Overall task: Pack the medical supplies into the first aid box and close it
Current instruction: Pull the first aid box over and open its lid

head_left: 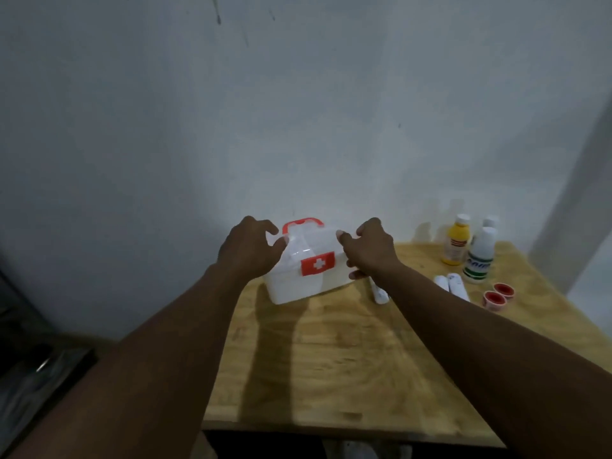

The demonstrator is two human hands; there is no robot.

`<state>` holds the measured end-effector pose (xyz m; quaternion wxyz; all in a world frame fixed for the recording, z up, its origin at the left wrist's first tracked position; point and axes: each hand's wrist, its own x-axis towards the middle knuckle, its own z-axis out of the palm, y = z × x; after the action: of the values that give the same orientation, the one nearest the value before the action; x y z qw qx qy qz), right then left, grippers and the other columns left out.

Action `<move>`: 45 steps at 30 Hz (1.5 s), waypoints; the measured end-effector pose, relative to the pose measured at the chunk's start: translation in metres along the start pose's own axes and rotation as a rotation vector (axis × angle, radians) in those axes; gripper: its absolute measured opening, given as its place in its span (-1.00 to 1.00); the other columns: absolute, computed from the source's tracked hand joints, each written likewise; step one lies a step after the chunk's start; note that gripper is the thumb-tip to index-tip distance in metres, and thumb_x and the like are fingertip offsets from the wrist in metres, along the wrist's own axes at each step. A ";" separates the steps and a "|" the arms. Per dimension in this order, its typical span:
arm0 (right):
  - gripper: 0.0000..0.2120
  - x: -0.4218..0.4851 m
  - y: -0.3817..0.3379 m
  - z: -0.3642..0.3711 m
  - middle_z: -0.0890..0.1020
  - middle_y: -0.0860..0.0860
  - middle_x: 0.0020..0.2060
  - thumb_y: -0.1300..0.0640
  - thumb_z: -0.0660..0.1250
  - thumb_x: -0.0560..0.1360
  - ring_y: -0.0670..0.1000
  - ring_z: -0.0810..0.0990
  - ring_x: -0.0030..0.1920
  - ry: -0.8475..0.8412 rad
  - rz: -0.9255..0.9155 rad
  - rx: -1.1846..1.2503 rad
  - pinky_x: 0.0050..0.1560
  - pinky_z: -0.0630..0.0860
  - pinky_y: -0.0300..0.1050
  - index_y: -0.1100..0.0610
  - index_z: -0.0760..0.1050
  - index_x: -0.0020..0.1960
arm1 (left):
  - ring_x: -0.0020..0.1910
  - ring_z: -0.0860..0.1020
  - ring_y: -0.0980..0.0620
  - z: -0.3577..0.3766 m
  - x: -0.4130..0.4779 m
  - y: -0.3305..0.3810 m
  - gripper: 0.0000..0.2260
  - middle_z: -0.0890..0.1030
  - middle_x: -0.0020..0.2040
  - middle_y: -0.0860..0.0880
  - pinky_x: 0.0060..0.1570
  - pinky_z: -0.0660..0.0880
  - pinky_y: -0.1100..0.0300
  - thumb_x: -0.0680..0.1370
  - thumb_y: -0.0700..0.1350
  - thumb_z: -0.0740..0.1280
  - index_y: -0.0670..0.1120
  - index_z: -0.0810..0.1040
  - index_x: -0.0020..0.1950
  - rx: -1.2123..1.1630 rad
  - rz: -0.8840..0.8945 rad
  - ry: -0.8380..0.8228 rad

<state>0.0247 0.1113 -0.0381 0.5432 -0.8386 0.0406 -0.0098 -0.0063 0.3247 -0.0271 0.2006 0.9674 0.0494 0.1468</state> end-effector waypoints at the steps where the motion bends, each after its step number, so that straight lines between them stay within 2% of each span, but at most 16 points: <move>1: -0.53 0.002 0.000 0.004 0.52 0.15 0.11 -0.06 0.36 0.52 0.18 0.67 -0.10 0.014 0.035 0.051 -0.38 0.68 0.04 0.18 0.29 0.26 | 0.18 0.56 -0.11 -0.001 -0.001 -0.001 -0.61 0.57 0.21 -0.10 0.08 0.49 0.07 0.53 0.24 0.36 0.02 0.64 0.22 0.020 0.020 0.012; 3: -0.49 0.005 0.002 0.013 0.54 0.17 0.13 -0.05 0.38 0.50 0.18 0.67 -0.08 0.020 0.130 0.194 -0.40 0.67 0.04 0.20 0.31 0.29 | 0.12 0.58 -0.07 -0.003 -0.006 0.000 -0.58 0.57 0.12 -0.07 0.04 0.55 0.04 0.48 0.31 0.36 0.06 0.66 0.17 0.050 0.068 0.030; 5: -0.50 0.004 0.007 0.023 0.60 0.18 0.02 -0.09 0.37 0.51 0.18 0.67 -0.09 -0.014 0.244 0.340 -0.39 0.67 0.02 0.23 0.38 0.27 | 0.09 0.59 -0.06 -0.003 -0.014 0.002 -0.52 0.58 0.10 -0.06 0.03 0.59 -0.01 0.43 0.38 0.35 0.07 0.67 0.15 0.057 0.099 0.046; 8: -0.60 -0.002 0.007 0.030 0.62 0.18 -0.06 -0.11 0.34 0.54 0.19 0.67 -0.07 -0.101 0.365 0.465 -0.15 0.69 0.09 0.24 0.48 0.11 | 0.11 0.56 -0.09 0.001 -0.025 0.000 -0.44 0.55 0.14 -0.09 0.08 0.59 -0.07 0.36 0.45 0.30 0.10 0.64 0.15 0.016 0.082 0.053; 10: -0.66 -0.003 0.006 0.031 0.62 0.19 -0.10 -0.09 0.33 0.56 0.18 0.65 -0.10 -0.138 0.412 0.511 -0.05 0.68 0.10 0.22 0.48 -0.03 | 0.15 0.51 -0.08 0.002 -0.030 -0.003 -0.44 0.48 0.19 -0.08 0.15 0.55 -0.06 0.36 0.44 0.35 0.10 0.58 0.18 -0.038 0.059 0.014; 12: -0.66 -0.002 0.006 0.032 0.61 0.20 -0.11 -0.09 0.32 0.56 0.17 0.62 -0.13 -0.154 0.429 0.523 -0.02 0.67 0.09 0.22 0.48 -0.08 | 0.18 0.49 -0.06 0.003 -0.032 -0.003 -0.41 0.43 0.24 -0.07 0.18 0.52 -0.02 0.35 0.41 0.42 0.08 0.52 0.22 -0.056 0.059 -0.020; 14: -0.61 0.000 0.008 0.034 0.61 0.21 -0.11 -0.12 0.31 0.56 0.15 0.59 -0.15 -0.166 0.428 0.515 -0.04 0.66 0.05 0.25 0.51 -0.03 | 0.21 0.48 -0.05 0.004 -0.035 0.000 -0.33 0.39 0.29 -0.06 0.18 0.50 0.02 0.29 0.41 0.47 0.07 0.48 0.26 -0.041 0.066 -0.034; 20: -0.59 0.001 0.014 0.035 0.58 0.18 -0.14 -0.12 0.32 0.56 0.12 0.58 -0.18 -0.162 0.391 0.510 -0.11 0.66 0.03 0.26 0.50 -0.02 | 0.31 0.43 -0.08 0.013 -0.036 -0.003 -0.26 0.28 0.43 -0.06 0.04 0.41 0.17 0.24 0.39 0.53 0.09 0.41 0.29 -0.110 0.024 -0.016; 24: -0.68 0.004 0.004 0.033 0.61 0.16 -0.15 0.02 0.41 0.53 0.11 0.62 -0.30 -0.017 0.314 0.445 -0.16 0.69 0.03 0.27 0.49 0.06 | 0.34 0.41 -0.09 0.018 -0.033 -0.008 -0.21 0.26 0.47 -0.06 0.05 0.40 0.17 0.21 0.39 0.54 0.12 0.37 0.32 -0.135 -0.009 -0.027; 26: -0.71 0.002 0.001 0.030 0.64 0.18 -0.18 0.05 0.41 0.53 0.10 0.63 -0.35 0.002 0.258 0.385 -0.22 0.69 -0.01 0.29 0.52 0.03 | 0.37 0.39 -0.09 0.022 -0.032 -0.010 -0.12 0.24 0.49 -0.06 0.12 0.44 0.13 0.17 0.42 0.54 0.13 0.32 0.37 -0.129 -0.020 -0.039; 29: -0.76 -0.004 0.005 0.024 0.67 0.22 -0.12 0.08 0.37 0.56 0.10 0.67 -0.29 -0.018 0.119 0.336 -0.30 0.66 -0.06 0.29 0.55 0.02 | 0.36 0.38 -0.06 0.026 -0.031 -0.013 -0.09 0.27 0.48 -0.05 0.19 0.44 0.09 0.14 0.42 0.55 0.14 0.31 0.38 -0.155 -0.028 -0.030; 33: -0.84 -0.011 0.003 0.007 0.71 0.15 -0.12 0.15 0.28 0.56 0.07 0.73 -0.15 -0.097 -0.045 0.319 -0.15 0.66 -0.01 0.17 0.60 0.03 | 0.19 0.40 0.08 0.017 -0.028 -0.019 -0.15 0.42 0.36 0.03 0.07 0.44 0.16 0.16 0.37 0.57 0.10 0.40 0.35 -0.259 -0.001 0.007; 37: -0.78 -0.013 -0.011 -0.010 0.71 0.07 -0.14 0.10 0.23 0.55 0.03 0.69 -0.14 -0.121 -0.234 0.225 -0.20 0.57 -0.06 0.14 0.61 0.06 | 0.18 0.49 0.02 0.000 -0.023 -0.019 -0.28 0.52 0.26 0.08 0.00 0.48 0.14 0.18 0.41 0.49 0.14 0.49 0.26 -0.442 -0.061 -0.005; 39: -0.78 -0.009 -0.018 -0.016 0.69 0.05 -0.15 0.12 0.21 0.55 0.00 0.65 -0.17 -0.091 -0.304 0.194 -0.21 0.53 -0.08 0.12 0.58 0.10 | 0.15 0.57 -0.02 -0.009 -0.021 -0.021 -0.33 0.59 0.22 0.05 0.06 0.58 0.05 0.21 0.42 0.47 0.12 0.54 0.22 -0.555 -0.092 -0.009; 42: -0.71 0.003 -0.027 -0.022 0.63 0.05 -0.12 0.11 0.25 0.46 -0.04 0.56 -0.18 -0.005 -0.412 0.108 -0.12 0.52 -0.09 0.04 0.55 0.16 | 0.09 0.64 -0.11 -0.023 -0.014 -0.022 -0.37 0.67 0.10 -0.04 0.12 0.61 -0.09 0.22 0.45 0.41 0.04 0.62 0.09 -0.697 -0.126 -0.003; 45: -0.59 0.014 -0.034 -0.024 0.52 0.04 0.12 0.05 0.29 0.39 0.01 0.52 0.06 0.026 -0.430 0.038 0.06 0.52 -0.04 -0.06 0.48 0.25 | 0.06 0.66 -0.18 -0.036 -0.008 -0.019 -0.32 0.65 0.13 -0.14 0.09 0.62 -0.08 0.24 0.46 0.36 -0.03 0.64 0.11 -0.833 -0.255 -0.095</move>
<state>0.0396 0.1022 0.0026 0.5438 -0.8173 -0.1324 -0.1373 -0.0257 0.3547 -0.0052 0.5921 0.7957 0.0958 0.0836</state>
